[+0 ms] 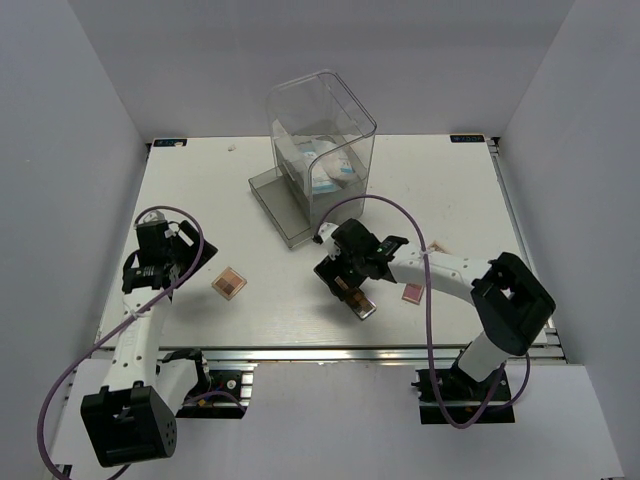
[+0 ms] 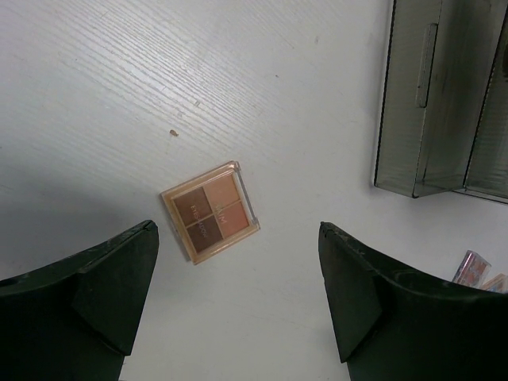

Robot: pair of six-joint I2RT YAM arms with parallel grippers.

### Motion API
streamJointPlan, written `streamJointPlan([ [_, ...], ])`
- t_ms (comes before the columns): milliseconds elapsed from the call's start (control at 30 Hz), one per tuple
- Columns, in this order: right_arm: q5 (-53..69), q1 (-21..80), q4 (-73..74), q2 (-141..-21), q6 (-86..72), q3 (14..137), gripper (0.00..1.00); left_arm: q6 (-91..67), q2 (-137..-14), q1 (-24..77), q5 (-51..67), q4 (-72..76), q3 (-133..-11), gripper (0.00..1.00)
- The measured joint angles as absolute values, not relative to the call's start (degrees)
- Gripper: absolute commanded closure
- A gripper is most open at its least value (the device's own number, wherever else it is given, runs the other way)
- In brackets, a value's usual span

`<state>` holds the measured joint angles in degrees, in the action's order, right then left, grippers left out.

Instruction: Organize the makeup

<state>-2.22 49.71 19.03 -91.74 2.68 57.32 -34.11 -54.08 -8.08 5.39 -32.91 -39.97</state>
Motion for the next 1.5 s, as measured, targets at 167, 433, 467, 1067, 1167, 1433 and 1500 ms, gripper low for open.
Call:
streamJointPlan([
  [167,-1.98,49.74,19.35,-92.66,2.26,57.30,0.11,-34.33,-53.17,-8.08,5.32,-33.34,-39.77,0.09],
  [433,-1.85,49.93,19.84,-95.92,1.67,54.76,0.20,-34.52,-53.17,-8.08,5.34,-33.32,-39.70,0.09],
  [467,-2.52,50.06,19.59,-95.94,1.65,54.57,0.21,-34.54,-53.15,-8.08,5.32,-33.32,-39.66,0.09],
  [1067,-1.61,51.44,16.12,-94.19,8.93,52.82,1.00,-34.96,-52.56,-8.08,5.34,-33.39,-38.72,0.09],
  [1167,3.55,51.51,16.51,-92.95,14.06,54.78,1.00,-34.96,-52.56,-8.08,5.34,-33.39,-38.72,0.09],
  [1433,9.37,54.52,14.85,-96.33,19.97,77.25,1.00,-34.98,-52.03,-8.08,5.34,-33.41,-38.70,0.09],
  [1500,7.57,55.51,14.63,-100.92,18.85,86.19,1.00,-34.98,-51.59,-8.08,5.34,-33.39,-38.59,0.10],
])
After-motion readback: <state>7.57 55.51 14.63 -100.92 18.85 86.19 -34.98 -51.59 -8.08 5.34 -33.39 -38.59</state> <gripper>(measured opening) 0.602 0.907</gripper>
